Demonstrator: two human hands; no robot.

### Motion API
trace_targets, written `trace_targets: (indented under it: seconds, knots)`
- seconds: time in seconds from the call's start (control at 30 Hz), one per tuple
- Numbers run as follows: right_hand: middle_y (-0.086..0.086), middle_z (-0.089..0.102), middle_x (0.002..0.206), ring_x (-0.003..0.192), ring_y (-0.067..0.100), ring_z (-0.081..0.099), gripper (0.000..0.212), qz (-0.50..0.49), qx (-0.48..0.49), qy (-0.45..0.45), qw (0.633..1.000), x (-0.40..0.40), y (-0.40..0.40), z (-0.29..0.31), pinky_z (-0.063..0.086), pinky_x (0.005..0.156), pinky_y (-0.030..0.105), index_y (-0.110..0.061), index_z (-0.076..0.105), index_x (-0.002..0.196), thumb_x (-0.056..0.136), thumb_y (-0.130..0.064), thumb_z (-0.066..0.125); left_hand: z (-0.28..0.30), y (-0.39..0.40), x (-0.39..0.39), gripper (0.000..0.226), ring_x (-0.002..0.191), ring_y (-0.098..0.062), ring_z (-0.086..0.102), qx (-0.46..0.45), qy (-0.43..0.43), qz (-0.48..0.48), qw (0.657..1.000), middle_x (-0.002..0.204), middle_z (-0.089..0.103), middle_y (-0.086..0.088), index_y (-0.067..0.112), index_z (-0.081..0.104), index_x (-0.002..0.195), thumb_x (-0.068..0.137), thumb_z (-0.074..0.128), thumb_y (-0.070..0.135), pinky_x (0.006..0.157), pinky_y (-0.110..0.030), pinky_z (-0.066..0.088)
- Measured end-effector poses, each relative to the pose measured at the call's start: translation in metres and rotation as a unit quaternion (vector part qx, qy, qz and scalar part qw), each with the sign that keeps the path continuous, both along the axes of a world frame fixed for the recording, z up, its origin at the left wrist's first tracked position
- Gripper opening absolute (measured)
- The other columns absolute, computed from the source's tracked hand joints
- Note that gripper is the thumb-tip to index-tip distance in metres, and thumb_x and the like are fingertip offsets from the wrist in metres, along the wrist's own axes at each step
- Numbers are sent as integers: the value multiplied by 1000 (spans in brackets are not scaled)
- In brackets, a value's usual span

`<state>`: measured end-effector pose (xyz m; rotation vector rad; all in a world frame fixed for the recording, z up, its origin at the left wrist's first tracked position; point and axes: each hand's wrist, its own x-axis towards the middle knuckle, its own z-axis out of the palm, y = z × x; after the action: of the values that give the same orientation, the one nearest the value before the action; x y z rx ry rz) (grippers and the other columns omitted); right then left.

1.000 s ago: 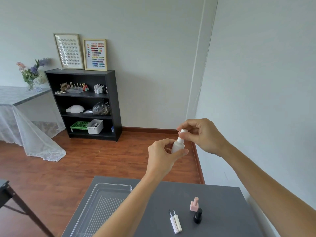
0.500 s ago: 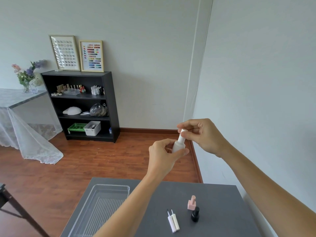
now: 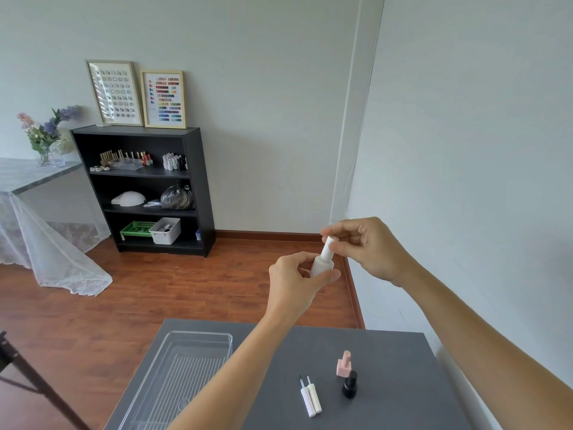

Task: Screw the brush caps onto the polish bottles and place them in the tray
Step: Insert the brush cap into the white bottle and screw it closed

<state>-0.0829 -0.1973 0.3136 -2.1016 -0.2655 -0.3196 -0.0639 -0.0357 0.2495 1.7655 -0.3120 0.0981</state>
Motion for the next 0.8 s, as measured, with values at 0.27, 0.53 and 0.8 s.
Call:
trace_targets:
  seconds: [0.27,0.53,0.8]
  knots:
    - [-7,73,91,85,3,69,43,-72,-21,-15,997,-1,5,-4,54,79,17,-18,69,95,72,-55,70,-1,-4,-1,29,45,0,50,-7,1,-13,1000,57,64,16,25,78,90,66,90,35,45,-11,42]
    - [-3,77,88,82,10,74,16,-57,23,-20,998,0,3,-10,59,81,27,-20,74,91,80,-10,78,-5,-5,1,27,46,1,51,-5,3,-13,1000,56,65,20,25,77,89,68,89,36,45,-11,42]
    - [-5,77,92,88,8,74,20,-29,10,3,1000,-4,2,-13,58,85,26,-15,74,101,82,-12,77,-11,0,5,27,47,2,50,10,6,-35,999,59,66,19,27,78,90,67,88,38,46,-10,41]
